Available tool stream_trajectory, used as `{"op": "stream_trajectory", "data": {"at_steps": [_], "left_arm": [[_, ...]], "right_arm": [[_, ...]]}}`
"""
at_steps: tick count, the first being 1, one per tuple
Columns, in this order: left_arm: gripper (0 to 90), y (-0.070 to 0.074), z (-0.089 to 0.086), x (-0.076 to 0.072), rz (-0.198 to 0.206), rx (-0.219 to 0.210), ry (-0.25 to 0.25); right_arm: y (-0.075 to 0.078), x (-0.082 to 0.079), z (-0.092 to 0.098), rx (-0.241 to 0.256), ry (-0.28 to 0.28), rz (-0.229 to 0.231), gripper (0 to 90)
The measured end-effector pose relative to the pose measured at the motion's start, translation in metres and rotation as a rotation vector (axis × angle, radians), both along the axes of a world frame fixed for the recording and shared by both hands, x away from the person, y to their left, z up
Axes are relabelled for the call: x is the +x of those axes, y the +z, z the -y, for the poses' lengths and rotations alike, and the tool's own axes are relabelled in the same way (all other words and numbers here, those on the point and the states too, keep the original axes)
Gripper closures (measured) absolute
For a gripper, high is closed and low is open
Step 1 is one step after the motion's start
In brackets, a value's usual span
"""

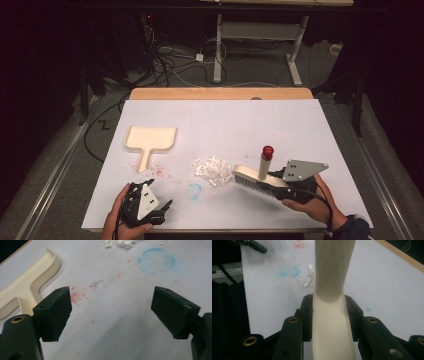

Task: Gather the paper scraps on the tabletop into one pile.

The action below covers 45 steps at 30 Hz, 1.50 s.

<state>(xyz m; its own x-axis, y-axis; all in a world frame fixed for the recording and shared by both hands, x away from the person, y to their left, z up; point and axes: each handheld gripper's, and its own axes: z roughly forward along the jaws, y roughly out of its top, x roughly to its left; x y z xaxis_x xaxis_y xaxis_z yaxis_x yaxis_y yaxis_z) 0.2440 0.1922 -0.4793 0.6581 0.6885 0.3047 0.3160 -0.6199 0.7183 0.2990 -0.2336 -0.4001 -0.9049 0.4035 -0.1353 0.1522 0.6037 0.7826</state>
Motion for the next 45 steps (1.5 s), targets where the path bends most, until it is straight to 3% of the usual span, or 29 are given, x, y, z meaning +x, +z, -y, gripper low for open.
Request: {"op": "stream_trajectory", "data": {"at_steps": [8, 16, 21, 26, 27, 32, 40, 43, 45], "left_arm": [[16.2, 0.0, 0.003, 0.001, -0.008, 0.007, -0.009], [16.3, -0.001, 0.005, 0.001, -0.017, 0.011, -0.024], [16.2, -0.002, 0.005, 0.003, -0.025, 0.011, -0.023], [16.2, -0.002, 0.005, 0.004, -0.03, 0.013, -0.026], [16.2, -0.003, 0.005, 0.004, -0.03, 0.013, -0.026], [16.2, -0.002, 0.006, 0.003, -0.029, 0.017, -0.032], [16.2, -0.003, 0.005, 0.003, -0.034, 0.013, -0.033], [16.2, -0.003, 0.005, 0.003, -0.034, 0.015, -0.035], [16.2, -0.003, 0.006, 0.003, -0.035, 0.014, -0.035]], "right_arm": [[0.002, -0.005, 0.046, -0.016, -0.038, -0.069, 67.6], [-0.001, -0.012, 0.081, 0.02, -0.053, -0.148, 67.6], [-0.007, -0.006, 0.081, -0.046, -0.054, -0.177, 66.7], [-0.003, 0.007, 0.082, -0.082, -0.093, -0.147, 65.7], [-0.002, 0.012, 0.082, -0.081, -0.111, -0.148, 64.9], [0.0, 0.031, 0.075, -0.173, -0.116, -0.139, 60.4], [-0.002, 0.058, 0.072, -0.27, -0.141, -0.166, 54.6], [-0.002, 0.067, 0.071, -0.291, -0.152, -0.154, 53.7], [-0.002, 0.073, 0.068, -0.338, -0.161, -0.127, 51.6]]}}
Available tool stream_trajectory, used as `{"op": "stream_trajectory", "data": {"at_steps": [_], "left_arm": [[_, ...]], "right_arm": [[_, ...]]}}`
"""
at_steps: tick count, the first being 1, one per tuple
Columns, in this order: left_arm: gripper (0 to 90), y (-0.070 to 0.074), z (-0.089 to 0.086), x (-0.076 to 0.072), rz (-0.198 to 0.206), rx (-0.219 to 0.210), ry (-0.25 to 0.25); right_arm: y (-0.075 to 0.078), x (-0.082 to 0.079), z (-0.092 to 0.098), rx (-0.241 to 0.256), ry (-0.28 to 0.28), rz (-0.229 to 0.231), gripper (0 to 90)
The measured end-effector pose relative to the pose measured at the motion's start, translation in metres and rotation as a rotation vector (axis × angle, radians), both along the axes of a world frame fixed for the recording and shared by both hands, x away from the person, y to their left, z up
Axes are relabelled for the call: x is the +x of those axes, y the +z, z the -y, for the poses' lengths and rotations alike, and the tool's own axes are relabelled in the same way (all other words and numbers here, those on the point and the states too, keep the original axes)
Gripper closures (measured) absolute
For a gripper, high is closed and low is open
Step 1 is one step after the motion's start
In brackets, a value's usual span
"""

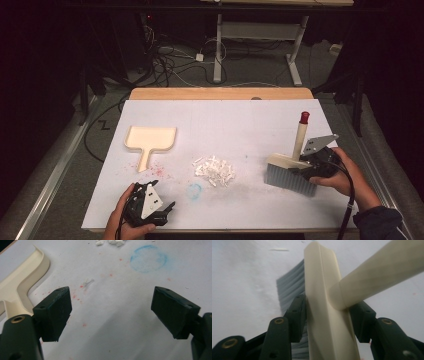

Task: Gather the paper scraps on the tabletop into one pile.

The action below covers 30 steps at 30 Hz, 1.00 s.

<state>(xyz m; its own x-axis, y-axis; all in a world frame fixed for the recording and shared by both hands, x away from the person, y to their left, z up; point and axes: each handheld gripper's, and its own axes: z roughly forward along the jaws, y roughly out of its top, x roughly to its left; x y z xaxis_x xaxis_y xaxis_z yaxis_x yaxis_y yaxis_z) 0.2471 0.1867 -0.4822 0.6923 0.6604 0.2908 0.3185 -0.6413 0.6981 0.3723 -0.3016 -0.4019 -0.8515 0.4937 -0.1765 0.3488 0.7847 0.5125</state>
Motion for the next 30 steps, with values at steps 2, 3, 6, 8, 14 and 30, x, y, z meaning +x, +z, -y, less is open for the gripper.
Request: {"op": "stream_trajectory", "data": {"at_steps": [2, 3, 6, 8, 14, 30], "left_arm": [[16.2, 0.0, 0.0, 0.0, -0.001, 0.0, 0.0], [16.2, 0.0, 0.0, 0.0, -0.001, 0.001, 0.001], [16.2, 0.001, -0.001, -0.001, 0.016, -0.003, 0.014], [16.3, 0.002, -0.003, -0.001, 0.024, -0.013, 0.023], [16.3, 0.002, -0.004, -0.001, 0.026, -0.017, 0.026], [16.3, 0.003, -0.001, 0.0, 0.03, -0.015, 0.02]], "right_arm": [[0.001, 0.005, -0.003, -0.03, 0.006, 0.018, 50.6], [0.001, 0.007, -0.004, -0.033, 0.014, 0.021, 50.0], [0.0, 0.012, -0.008, -0.08, 0.006, 0.041, 46.9], [0.002, 0.015, -0.007, -0.111, -0.017, 0.058, 42.9], [0.016, 0.015, 0.009, 0.043, -0.139, 0.209, 46.4], [0.025, -0.025, 0.014, 0.392, -0.228, 0.431, 31.2]]}}
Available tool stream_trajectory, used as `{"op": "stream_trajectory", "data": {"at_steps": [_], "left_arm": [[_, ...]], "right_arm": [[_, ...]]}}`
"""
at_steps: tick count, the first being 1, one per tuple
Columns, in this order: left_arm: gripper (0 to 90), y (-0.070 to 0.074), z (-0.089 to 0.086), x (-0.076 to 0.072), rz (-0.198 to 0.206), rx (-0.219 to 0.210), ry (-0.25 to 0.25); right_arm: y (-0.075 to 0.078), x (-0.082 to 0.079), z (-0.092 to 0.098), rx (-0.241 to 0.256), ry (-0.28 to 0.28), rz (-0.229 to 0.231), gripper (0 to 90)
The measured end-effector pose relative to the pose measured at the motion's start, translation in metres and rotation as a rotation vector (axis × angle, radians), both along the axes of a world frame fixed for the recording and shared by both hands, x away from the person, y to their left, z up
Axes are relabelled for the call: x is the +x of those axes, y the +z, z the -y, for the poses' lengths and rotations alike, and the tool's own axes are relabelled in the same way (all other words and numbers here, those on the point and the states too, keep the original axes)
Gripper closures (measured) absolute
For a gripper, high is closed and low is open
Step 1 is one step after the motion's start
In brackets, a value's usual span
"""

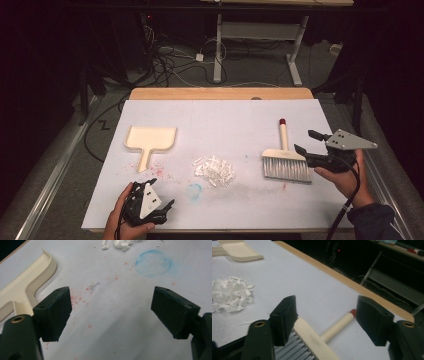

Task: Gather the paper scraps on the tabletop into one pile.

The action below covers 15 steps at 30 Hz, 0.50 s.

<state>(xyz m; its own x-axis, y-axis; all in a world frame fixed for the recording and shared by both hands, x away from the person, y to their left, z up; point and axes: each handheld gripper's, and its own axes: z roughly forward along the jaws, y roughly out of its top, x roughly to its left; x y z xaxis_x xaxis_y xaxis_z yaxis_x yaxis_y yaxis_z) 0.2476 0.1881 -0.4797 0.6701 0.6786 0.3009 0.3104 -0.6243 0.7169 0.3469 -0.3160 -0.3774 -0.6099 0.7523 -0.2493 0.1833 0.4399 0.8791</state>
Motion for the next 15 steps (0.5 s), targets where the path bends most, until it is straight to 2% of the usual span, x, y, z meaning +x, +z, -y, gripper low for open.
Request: {"op": "stream_trajectory", "data": {"at_steps": [3, 5, 7, 9, 12, 15], "left_arm": [[16.3, 0.0, 0.001, 0.001, 0.0, -0.003, -0.003], [16.3, 0.0, 0.002, 0.002, -0.001, -0.001, -0.003], [16.3, 0.0, 0.002, 0.004, -0.002, -0.005, -0.006], [16.3, 0.0, 0.004, 0.006, -0.002, -0.004, -0.008], [16.3, 0.0, 0.006, 0.008, -0.004, -0.003, -0.014], [16.2, 0.0, 0.007, 0.009, -0.002, -0.001, -0.014]], "right_arm": [[-0.002, -0.011, -0.006, 0.029, -0.016, 0.032, 27.2], [-0.006, -0.019, -0.009, 0.026, -0.031, 0.052, 26.5], [-0.009, -0.027, -0.011, 0.043, -0.034, 0.07, 26.0], [-0.013, -0.034, -0.012, 0.044, -0.04, 0.067, 24.2], [-0.021, -0.044, -0.013, 0.011, -0.058, 0.079, 23.7], [-0.032, -0.053, -0.011, 0.024, -0.057, 0.072, 23.5]]}}
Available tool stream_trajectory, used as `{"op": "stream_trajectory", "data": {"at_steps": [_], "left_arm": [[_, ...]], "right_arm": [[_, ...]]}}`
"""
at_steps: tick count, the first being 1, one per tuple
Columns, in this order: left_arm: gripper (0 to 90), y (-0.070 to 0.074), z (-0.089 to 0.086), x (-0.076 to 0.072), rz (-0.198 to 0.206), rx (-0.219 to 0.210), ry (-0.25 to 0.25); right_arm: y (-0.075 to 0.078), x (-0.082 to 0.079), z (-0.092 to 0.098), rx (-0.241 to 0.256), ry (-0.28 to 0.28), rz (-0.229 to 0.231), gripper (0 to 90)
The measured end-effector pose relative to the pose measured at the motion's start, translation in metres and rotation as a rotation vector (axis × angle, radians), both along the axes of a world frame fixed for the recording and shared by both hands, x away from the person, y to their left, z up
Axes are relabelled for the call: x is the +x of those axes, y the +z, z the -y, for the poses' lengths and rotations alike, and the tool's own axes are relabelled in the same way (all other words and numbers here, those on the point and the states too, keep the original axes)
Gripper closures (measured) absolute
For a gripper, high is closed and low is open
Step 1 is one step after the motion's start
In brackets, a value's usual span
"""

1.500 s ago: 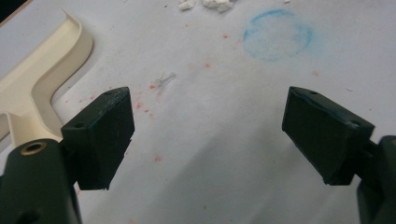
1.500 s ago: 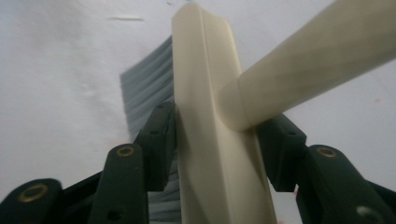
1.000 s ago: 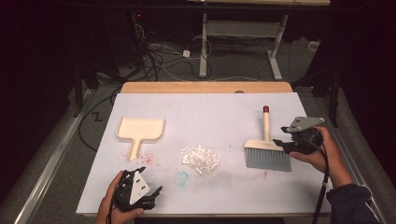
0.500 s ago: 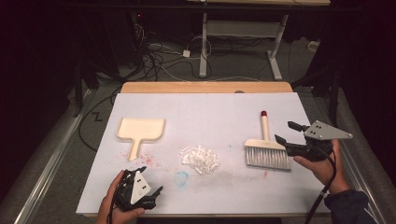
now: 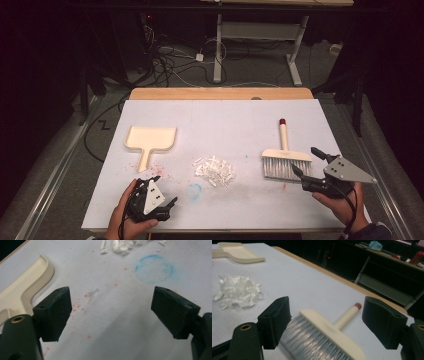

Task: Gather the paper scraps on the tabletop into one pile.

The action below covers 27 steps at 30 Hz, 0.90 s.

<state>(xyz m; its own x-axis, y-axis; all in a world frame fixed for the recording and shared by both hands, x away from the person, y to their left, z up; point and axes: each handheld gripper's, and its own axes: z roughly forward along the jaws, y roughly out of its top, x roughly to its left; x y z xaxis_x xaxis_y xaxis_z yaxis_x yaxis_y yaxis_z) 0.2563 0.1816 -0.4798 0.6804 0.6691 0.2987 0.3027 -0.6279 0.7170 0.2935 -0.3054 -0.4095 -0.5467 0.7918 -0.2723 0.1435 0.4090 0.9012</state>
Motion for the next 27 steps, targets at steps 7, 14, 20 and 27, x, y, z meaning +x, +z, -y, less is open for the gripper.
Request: {"op": "stream_trajectory", "data": {"at_steps": [7, 14, 20, 27], "left_arm": [[15.4, 0.002, 0.0, -0.001, 0.016, -0.004, 0.016], [15.4, 0.001, -0.001, -0.003, 0.016, 0.004, 0.009], [15.4, 0.001, -0.001, -0.002, 0.015, 0.003, 0.005], [15.4, -0.001, 0.002, 0.0, 0.002, 0.009, 0.003]], "right_arm": [[-0.029, -0.017, 0.002, -0.057, 0.019, -0.042, 21.0], [-0.029, -0.021, -0.003, -0.068, 0.019, -0.037, 20.7], [-0.03, -0.019, -0.004, -0.079, 0.017, -0.056, 22.0], [-0.032, -0.019, -0.001, -0.087, 0.005, -0.06, 22.1]]}}
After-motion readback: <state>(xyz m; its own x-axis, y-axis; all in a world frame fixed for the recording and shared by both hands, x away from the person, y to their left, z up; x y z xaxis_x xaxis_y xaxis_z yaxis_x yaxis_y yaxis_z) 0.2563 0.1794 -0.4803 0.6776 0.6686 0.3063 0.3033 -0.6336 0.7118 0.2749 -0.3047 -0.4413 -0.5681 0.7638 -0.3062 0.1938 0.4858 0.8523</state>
